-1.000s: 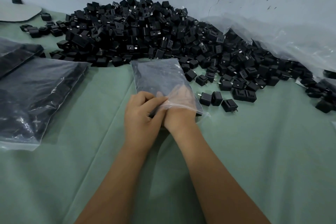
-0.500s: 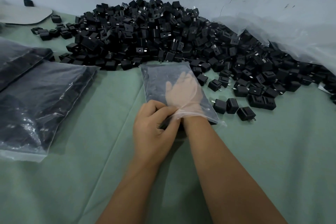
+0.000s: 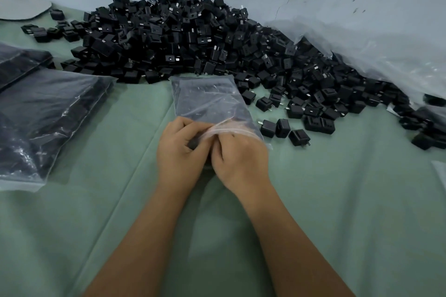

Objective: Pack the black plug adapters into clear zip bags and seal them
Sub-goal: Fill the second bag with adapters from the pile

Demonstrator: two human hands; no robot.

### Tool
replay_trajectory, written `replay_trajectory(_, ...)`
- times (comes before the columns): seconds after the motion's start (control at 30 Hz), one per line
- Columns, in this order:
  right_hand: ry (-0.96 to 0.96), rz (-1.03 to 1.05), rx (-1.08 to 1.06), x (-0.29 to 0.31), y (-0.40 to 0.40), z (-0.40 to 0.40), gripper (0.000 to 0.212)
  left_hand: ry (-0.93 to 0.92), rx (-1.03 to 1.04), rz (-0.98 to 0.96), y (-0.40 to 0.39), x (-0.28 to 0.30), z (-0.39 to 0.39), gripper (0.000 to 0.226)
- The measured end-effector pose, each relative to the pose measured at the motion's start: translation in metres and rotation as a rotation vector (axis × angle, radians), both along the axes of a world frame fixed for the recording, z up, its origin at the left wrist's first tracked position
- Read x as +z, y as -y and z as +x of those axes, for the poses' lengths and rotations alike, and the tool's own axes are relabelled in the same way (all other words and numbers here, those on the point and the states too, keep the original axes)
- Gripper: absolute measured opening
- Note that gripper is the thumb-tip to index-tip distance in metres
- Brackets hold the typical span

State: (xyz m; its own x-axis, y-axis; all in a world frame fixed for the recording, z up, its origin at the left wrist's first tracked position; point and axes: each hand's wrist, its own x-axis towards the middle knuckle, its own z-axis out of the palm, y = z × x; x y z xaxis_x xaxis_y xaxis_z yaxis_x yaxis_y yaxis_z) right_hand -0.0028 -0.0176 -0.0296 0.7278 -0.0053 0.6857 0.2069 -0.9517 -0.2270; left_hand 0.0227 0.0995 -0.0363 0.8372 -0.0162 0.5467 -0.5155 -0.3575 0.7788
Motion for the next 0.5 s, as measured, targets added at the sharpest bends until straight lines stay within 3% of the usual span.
replay_trajectory(0.1, 0.334, 0.013, 0.042, -0.005, 0.014, -0.01, 0.024, -0.056, -0.008, 0.017, -0.001, -0.002, 0.001, 0.008)
replay_trajectory(0.2, 0.375, 0.342, -0.068, -0.005, 0.032, -0.012, 0.026, -0.158, -0.016, -0.01, -0.002, -0.002, 0.002, 0.009)
replay_trajectory(0.3, 0.157, 0.808, -0.306, -0.007, 0.055, -0.01, 0.024, -0.22, -0.014, -0.002, -0.003, -0.003, 0.002, 0.008)
replay_trajectory(0.37, -0.068, 0.951, -0.371, -0.012, 0.069, -0.006, 0.034, -0.23, -0.014, -0.001, -0.003, -0.002, 0.002, 0.007)
replay_trajectory(0.43, -0.256, 0.897, -0.353, -0.015, 0.076, 0.0, 0.044, -0.234, -0.017, -0.002, -0.003, -0.001, 0.002, 0.007)
replay_trajectory(0.5, -0.414, 0.621, -0.383, -0.016, 0.077, 0.006, 0.049, -0.244, -0.019, -0.005, -0.003, -0.001, 0.002, 0.008)
